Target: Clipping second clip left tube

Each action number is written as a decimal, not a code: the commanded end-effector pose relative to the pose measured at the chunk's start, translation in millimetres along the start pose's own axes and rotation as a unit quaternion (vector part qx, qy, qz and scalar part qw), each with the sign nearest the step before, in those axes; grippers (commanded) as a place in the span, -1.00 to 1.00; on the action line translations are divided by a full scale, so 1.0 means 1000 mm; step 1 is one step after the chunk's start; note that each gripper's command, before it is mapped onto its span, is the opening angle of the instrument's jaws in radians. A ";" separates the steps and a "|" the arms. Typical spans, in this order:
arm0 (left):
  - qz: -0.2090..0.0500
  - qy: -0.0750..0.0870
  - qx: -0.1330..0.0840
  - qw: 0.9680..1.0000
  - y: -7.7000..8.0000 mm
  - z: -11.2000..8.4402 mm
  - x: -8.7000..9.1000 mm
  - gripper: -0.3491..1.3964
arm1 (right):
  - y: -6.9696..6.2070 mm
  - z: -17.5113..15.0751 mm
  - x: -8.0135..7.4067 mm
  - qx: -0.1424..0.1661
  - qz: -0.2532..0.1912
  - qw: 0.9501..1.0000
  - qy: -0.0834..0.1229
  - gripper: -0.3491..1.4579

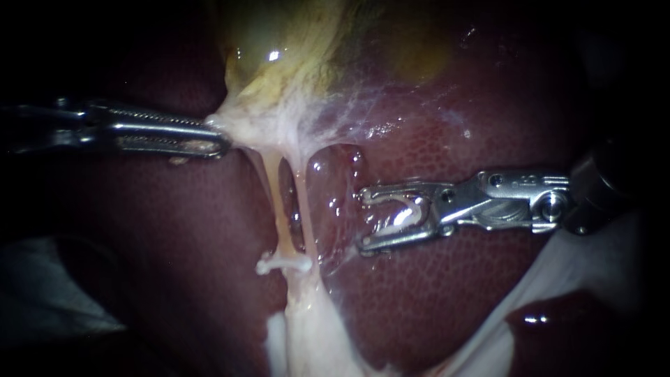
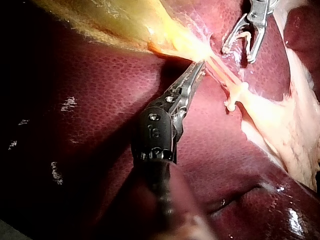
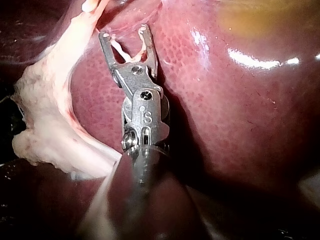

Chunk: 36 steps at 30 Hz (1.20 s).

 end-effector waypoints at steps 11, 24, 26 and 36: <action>0.002 0.000 0.000 1.000 -0.0006 0.0006 -0.0006 -1.00 | -0.0031 0.0000 0.0028 0.008 0.006 1.000 0.003 -0.08; 0.003 0.000 0.000 1.000 -0.0019 0.0011 -0.0011 -1.00 | -0.0073 0.0030 0.0078 0.017 0.011 1.000 0.017 -0.08; 0.003 0.000 0.000 1.000 -0.0019 0.0011 -0.0011 -1.00 | -0.0072 0.0037 0.0080 0.015 0.014 1.000 0.017 -0.08; 0.003 0.000 0.001 1.000 -0.0017 0.0011 -0.0011 -1.00 | -0.0057 0.0064 0.0064 0.015 0.030 0.999 0.016 -0.08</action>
